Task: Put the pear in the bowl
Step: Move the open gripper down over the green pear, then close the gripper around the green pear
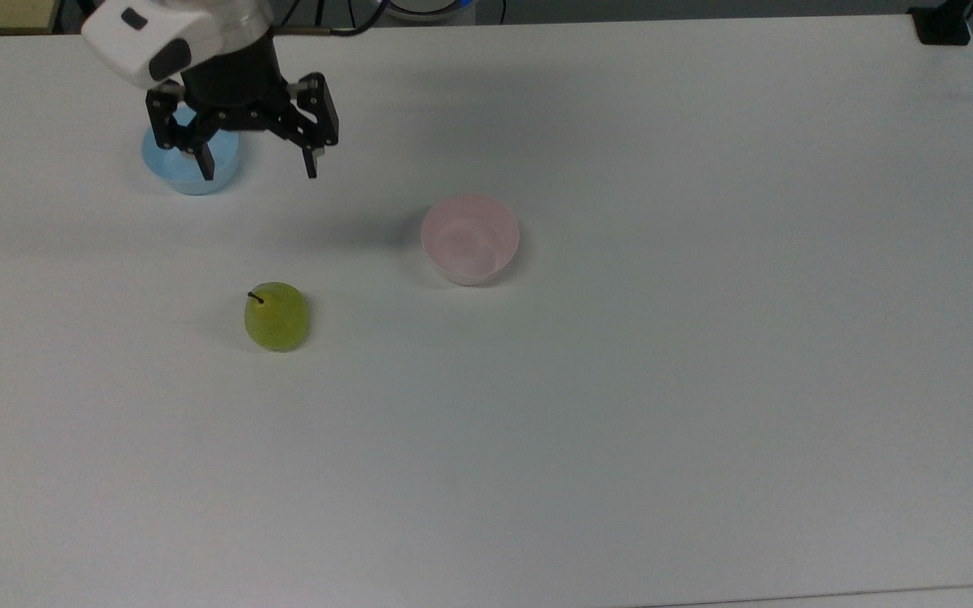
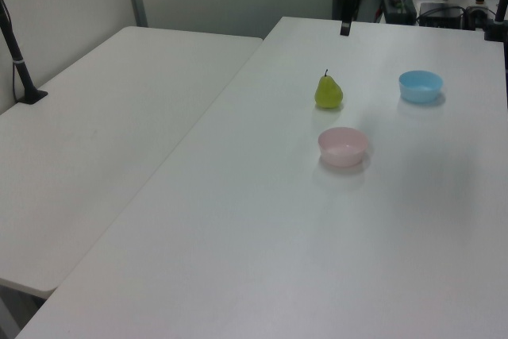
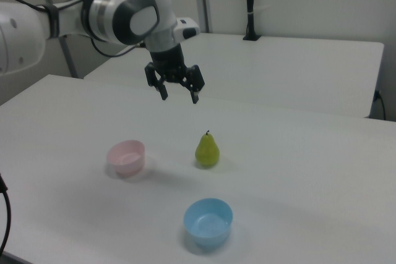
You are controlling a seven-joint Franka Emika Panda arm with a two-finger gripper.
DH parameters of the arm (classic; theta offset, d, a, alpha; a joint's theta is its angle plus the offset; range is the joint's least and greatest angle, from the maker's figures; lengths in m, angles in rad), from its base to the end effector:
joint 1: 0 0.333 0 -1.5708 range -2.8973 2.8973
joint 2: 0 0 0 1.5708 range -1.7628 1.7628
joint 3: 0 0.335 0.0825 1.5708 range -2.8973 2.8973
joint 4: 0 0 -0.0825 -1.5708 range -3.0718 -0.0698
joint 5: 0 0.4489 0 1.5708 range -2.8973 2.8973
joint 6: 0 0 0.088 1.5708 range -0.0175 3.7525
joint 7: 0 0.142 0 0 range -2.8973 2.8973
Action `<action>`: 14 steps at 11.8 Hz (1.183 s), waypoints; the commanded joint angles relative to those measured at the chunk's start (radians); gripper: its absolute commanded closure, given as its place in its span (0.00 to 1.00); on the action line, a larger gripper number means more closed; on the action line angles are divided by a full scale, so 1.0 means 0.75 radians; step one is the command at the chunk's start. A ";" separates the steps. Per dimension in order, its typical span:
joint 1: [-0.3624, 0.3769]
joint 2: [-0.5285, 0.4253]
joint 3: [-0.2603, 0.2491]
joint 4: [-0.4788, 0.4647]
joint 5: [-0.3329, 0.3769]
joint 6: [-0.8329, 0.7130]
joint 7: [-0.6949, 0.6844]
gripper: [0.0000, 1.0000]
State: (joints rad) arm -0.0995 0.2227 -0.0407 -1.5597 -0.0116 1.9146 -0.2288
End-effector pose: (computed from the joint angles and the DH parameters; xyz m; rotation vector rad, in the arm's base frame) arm 0.7097 -0.0991 0.4989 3.0881 0.1443 0.1957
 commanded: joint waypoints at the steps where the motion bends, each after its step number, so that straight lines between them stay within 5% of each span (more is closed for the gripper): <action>1: 0.002 0.120 -0.003 -0.009 0.001 0.134 -0.038 0.00; 13: -0.033 0.435 -0.005 -0.013 -0.091 0.390 -0.036 0.00; 14: -0.031 0.447 -0.001 -0.013 -0.089 0.413 -0.024 0.07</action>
State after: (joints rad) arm -0.1289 0.5462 -0.0412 -1.5615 -0.0645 2.1835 -0.2347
